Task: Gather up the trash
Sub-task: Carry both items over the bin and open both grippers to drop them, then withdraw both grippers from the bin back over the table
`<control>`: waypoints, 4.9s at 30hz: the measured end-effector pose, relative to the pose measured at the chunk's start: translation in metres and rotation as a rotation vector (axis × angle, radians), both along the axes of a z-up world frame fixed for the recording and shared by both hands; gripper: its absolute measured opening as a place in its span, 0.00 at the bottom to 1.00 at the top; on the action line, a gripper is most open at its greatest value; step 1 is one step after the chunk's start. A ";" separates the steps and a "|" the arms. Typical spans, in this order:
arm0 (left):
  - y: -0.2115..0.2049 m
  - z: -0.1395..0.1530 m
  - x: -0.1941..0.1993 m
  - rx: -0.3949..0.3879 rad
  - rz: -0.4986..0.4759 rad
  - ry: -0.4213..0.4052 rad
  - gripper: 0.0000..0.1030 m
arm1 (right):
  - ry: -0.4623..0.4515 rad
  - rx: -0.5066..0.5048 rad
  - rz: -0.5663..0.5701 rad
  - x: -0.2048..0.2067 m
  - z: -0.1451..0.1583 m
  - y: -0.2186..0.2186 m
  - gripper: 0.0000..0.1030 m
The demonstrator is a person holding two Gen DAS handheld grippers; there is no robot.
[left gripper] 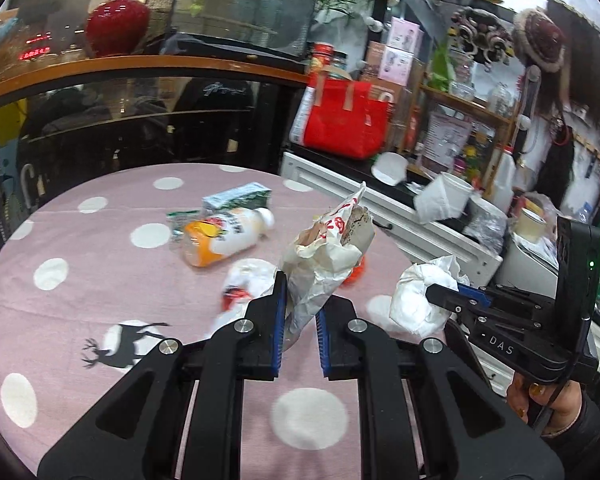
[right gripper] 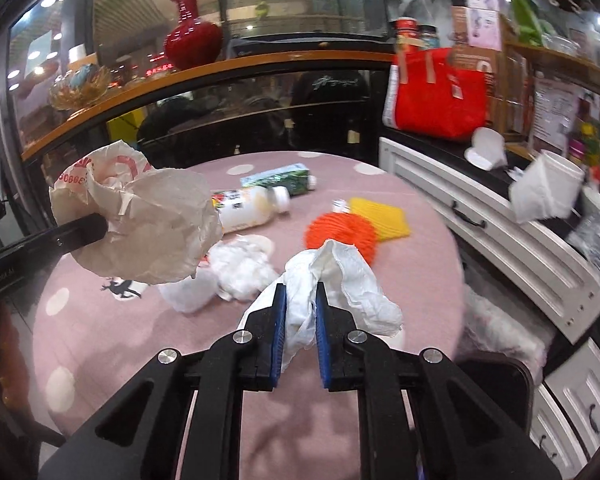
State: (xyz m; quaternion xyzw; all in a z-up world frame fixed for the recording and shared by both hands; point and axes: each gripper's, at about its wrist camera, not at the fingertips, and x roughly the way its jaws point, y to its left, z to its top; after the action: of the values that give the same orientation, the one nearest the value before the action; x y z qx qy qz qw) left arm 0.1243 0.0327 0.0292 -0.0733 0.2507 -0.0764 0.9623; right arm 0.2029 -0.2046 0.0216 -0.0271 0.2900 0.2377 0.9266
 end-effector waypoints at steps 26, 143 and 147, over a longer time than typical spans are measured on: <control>-0.195 -0.022 0.030 0.060 -0.430 0.082 0.14 | 0.385 0.093 -0.522 -0.002 -0.139 -0.198 0.14; 0.032 -0.078 0.043 0.111 0.052 0.242 0.94 | 0.124 0.001 -0.185 -0.002 -0.037 -0.025 0.94; 0.028 -0.084 0.062 0.123 0.016 0.276 0.94 | 0.135 -0.018 -0.151 0.003 -0.039 -0.011 0.94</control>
State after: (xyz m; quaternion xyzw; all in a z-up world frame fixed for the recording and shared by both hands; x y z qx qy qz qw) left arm 0.1858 0.0607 -0.0544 -0.0258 0.3844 -0.0423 0.9218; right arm 0.2059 -0.2153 -0.0174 0.0026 0.3553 0.1656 0.9200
